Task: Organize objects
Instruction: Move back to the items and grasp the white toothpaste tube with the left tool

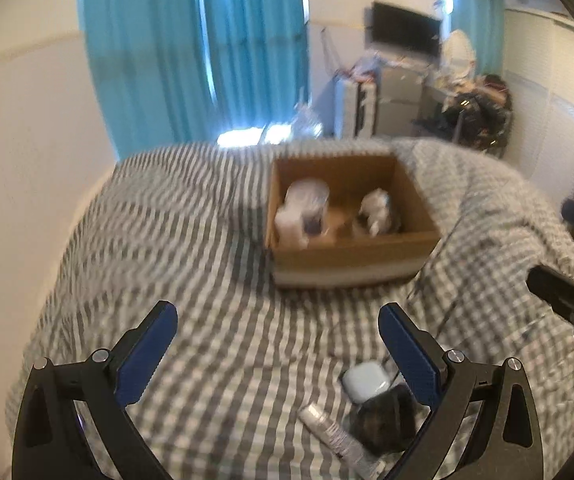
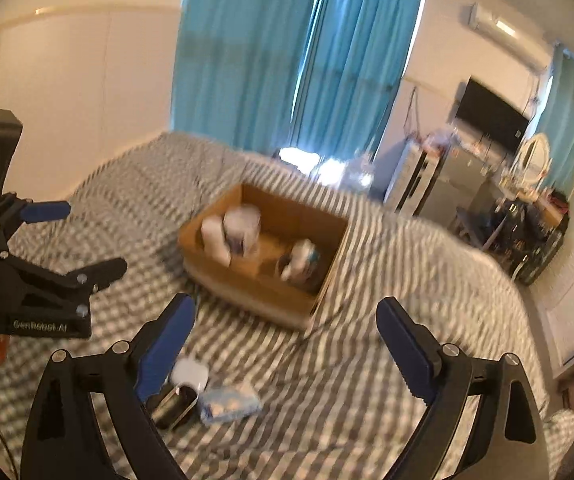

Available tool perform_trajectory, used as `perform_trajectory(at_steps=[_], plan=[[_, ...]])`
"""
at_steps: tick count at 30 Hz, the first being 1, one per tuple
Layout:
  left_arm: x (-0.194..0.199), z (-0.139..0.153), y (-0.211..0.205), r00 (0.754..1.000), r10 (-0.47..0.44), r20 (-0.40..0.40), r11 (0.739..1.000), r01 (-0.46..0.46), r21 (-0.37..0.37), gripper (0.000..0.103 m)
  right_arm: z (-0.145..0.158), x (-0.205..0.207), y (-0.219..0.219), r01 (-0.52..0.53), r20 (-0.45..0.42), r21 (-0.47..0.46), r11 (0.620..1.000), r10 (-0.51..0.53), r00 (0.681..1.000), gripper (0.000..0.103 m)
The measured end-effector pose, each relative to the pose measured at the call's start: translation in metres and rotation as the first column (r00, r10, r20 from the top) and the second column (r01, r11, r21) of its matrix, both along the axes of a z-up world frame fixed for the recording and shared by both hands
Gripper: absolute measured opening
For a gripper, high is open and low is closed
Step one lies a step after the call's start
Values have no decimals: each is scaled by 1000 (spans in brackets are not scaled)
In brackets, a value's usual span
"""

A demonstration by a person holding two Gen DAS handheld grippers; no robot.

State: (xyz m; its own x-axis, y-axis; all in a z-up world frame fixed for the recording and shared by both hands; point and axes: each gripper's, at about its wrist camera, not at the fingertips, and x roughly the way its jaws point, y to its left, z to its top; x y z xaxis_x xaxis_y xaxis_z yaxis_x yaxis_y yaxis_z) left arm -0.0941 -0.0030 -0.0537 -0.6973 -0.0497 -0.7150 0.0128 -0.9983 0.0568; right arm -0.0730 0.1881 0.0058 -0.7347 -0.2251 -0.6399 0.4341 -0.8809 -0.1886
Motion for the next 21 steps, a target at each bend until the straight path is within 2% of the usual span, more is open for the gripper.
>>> perform_trajectory(at_steps=[3,5,10,13,18,19,21], plan=[[-1,-32,-3,996,34,84,999,-36,23,103,-39,-4,2,8,100,-26,1000,-5,995,92],[2,-49,-2,992,19,128,999,-23,30,103,-64,-3,4,10,167,-34,999,-4,986,92],[14,-84,8,977,-15,212,999,6,39,103,-110,1,3,34,246,19,999,-37,968,92],[24,-100,13,973,-19,232,1000,17,11,103,-127,4,6,44,273,36,998,-52,960,92],[38,-102,20,971,-87,225,996,85,21,101,-127,10,18,68,277,2,998,-66,959,92],[37,-106,22,966,-102,237,995,99,24,98,-126,10,21,78,279,-8,997,-73,958,92],[31,-117,29,956,-113,269,993,112,19,77,-125,9,23,94,282,-21,995,-84,956,92]])
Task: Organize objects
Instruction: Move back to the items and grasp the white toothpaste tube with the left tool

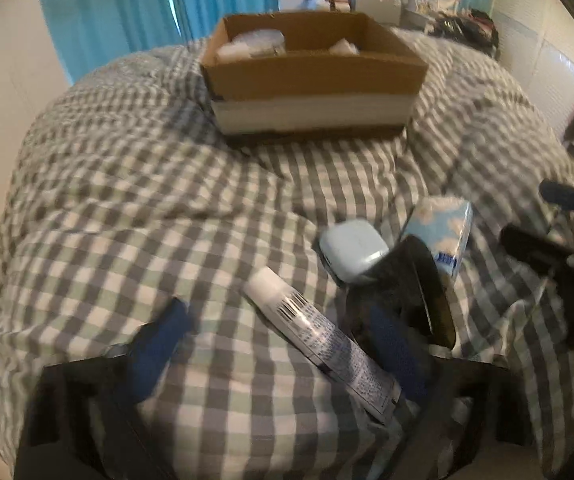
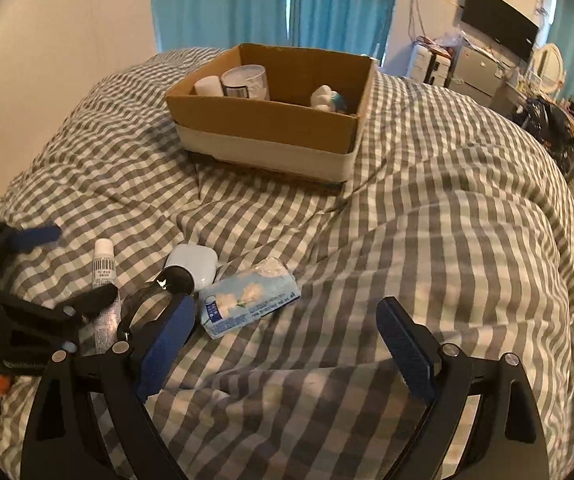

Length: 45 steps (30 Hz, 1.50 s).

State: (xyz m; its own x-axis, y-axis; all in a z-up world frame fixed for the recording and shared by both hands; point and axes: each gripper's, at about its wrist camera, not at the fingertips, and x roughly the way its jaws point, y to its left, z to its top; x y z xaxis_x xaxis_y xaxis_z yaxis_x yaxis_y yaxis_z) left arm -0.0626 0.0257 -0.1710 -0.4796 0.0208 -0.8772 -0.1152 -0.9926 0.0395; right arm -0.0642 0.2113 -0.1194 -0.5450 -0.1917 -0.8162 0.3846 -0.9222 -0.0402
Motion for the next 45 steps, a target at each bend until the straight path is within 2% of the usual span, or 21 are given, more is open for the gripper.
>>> perform_trajectory(at_steps=[1,3,5,11,12,13,14,18,23,27,35,38,39,41,43,45], plan=[[-2,-5,2,1000,-9,16,1000,9,-9,74,0,-1,0,5,1,-5,1000,-5,1000,92],[-5,-12,7,999,-27,41,1000,28,-6,59,0,-1,1,9,3,-13,1000,-8,1000,92],[-10,-17,10,997,-42,69,999,40,25,49,-1,-1,0,10,2,-13,1000,-10,1000,92],[-19,-32,24,981,-131,143,988,117,99,46,-3,-1,0,15,6,-7,1000,-15,1000,92],[-19,-34,27,979,-137,149,988,124,89,44,-4,0,0,17,7,-5,1000,-17,1000,92],[-18,-36,28,980,-133,147,989,123,76,41,-5,-1,-1,18,9,-3,1000,-18,1000,92],[-15,-35,28,981,-134,142,989,124,80,30,-5,0,-1,17,10,0,1000,-17,1000,92],[-5,-27,24,990,-104,100,992,96,81,17,-3,5,-3,9,0,7,1000,-9,1000,92],[0,-1,3,999,-34,21,992,31,125,16,1,10,-7,2,-2,9,1000,-2,1000,92],[-3,17,-11,1000,1,-22,993,1,116,16,1,9,-19,-13,5,30,999,13,1000,92],[-2,23,-24,998,15,-66,995,-8,102,16,-13,-8,-48,-40,64,75,996,35,997,92],[-1,21,-27,998,19,-63,994,-12,112,16,-24,-12,-54,-38,98,94,995,29,995,83],[-1,20,-27,998,20,-59,993,-13,118,16,-28,-14,-56,-37,115,95,995,26,993,76],[-3,18,-29,998,26,-53,991,-19,132,16,-36,-17,-57,-37,146,105,994,21,989,67],[-2,17,-31,998,27,-50,989,-20,146,16,-42,-16,-58,-45,164,120,992,25,986,52],[-2,16,-32,998,30,-48,988,-22,153,16,-46,-14,-60,-59,174,135,989,35,984,45]])
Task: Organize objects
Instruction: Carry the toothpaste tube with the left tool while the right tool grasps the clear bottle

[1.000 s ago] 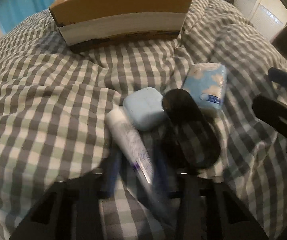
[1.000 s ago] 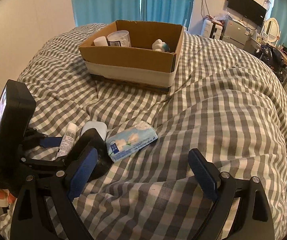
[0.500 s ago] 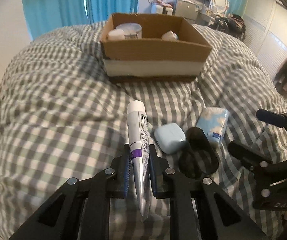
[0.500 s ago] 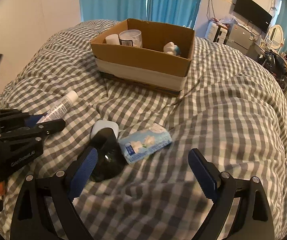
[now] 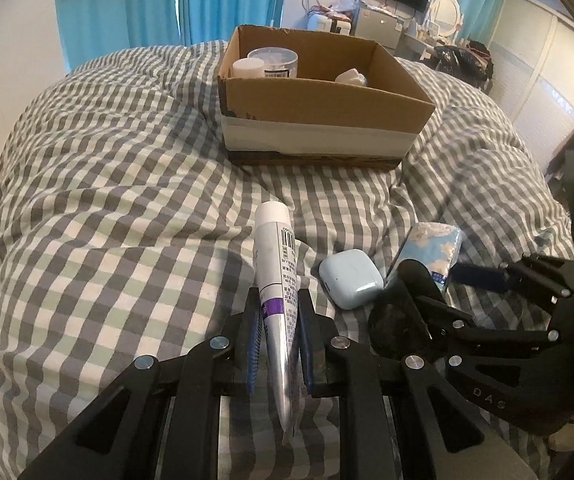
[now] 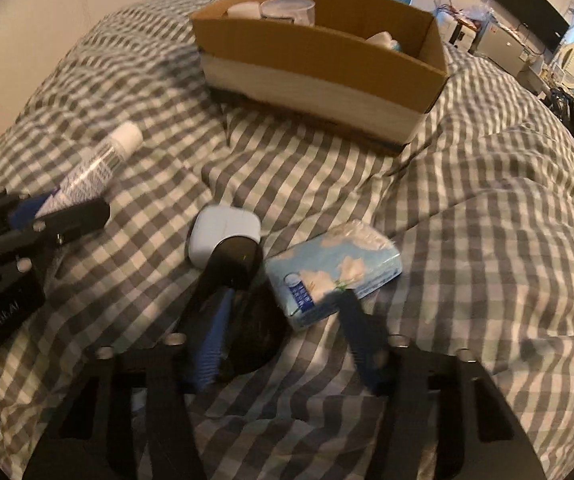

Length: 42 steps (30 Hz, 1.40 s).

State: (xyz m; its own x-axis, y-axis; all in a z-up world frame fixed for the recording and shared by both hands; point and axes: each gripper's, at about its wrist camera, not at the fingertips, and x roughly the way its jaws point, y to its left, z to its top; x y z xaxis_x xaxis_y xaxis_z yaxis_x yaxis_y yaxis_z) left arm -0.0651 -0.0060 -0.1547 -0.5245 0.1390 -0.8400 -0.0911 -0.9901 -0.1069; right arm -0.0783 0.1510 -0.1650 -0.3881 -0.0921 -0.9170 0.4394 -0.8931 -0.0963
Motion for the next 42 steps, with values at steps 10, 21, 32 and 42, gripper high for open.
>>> perform_trajectory(at_steps=[10,21,32,42], plan=[[9,9,3,1000,-14,-27,1000,13,-3,16,2,17,-9,-54,-21,19,998,54,998,9],[23,30,6,998,-12,-62,1000,12,-2,16,38,31,-3,-46,-112,-36,998,42,993,8],[25,63,7,993,-28,-111,999,31,25,16,82,41,7,-53,-219,-68,996,36,975,8],[-9,103,8,983,-46,-176,998,51,24,16,135,21,5,-72,-327,-83,994,41,944,8]])
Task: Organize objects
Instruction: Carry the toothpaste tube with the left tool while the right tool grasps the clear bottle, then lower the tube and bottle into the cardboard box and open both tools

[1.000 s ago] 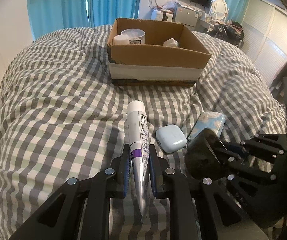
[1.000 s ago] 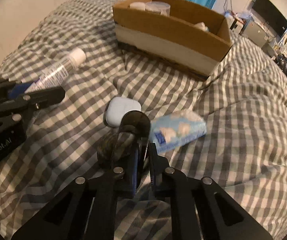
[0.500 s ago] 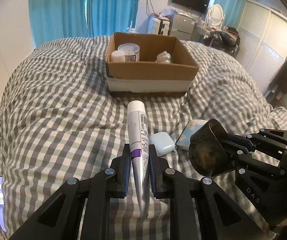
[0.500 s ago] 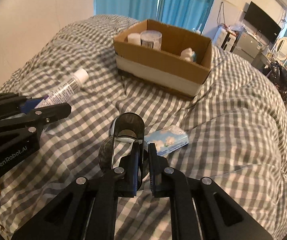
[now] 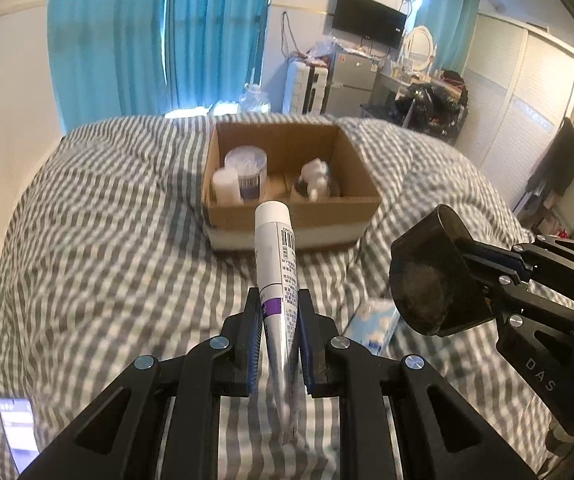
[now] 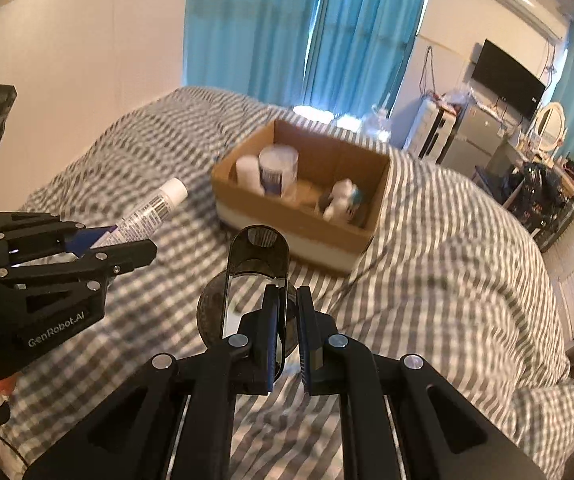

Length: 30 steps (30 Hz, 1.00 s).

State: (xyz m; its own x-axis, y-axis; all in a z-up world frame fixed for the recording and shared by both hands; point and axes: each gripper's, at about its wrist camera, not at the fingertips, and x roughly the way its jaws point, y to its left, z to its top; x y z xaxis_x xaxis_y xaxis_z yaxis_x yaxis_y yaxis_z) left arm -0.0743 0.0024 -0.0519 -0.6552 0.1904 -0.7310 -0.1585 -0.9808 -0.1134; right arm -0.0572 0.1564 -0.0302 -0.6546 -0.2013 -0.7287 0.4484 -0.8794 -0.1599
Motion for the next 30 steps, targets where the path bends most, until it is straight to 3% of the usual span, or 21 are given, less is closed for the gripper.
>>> perform_trajectory(at_steps=[9,16,22,30], plan=[[-64,30,2,999,-16,-46,1000,15,-13,16,36,-55,-2,7,-74,-27,1000,-9,997,8],[-129,26,5,999,-12,-36,999,11,-30,16,43,-115,-5,24,-90,-42,999,-27,996,8],[-182,-2,19,999,-41,8,998,41,-38,16,22,-173,-3,47,-44,-46,998,-49,998,8],[-212,-44,37,995,-94,40,994,97,-59,16,-33,-224,-4,60,48,-24,998,-59,997,8]])
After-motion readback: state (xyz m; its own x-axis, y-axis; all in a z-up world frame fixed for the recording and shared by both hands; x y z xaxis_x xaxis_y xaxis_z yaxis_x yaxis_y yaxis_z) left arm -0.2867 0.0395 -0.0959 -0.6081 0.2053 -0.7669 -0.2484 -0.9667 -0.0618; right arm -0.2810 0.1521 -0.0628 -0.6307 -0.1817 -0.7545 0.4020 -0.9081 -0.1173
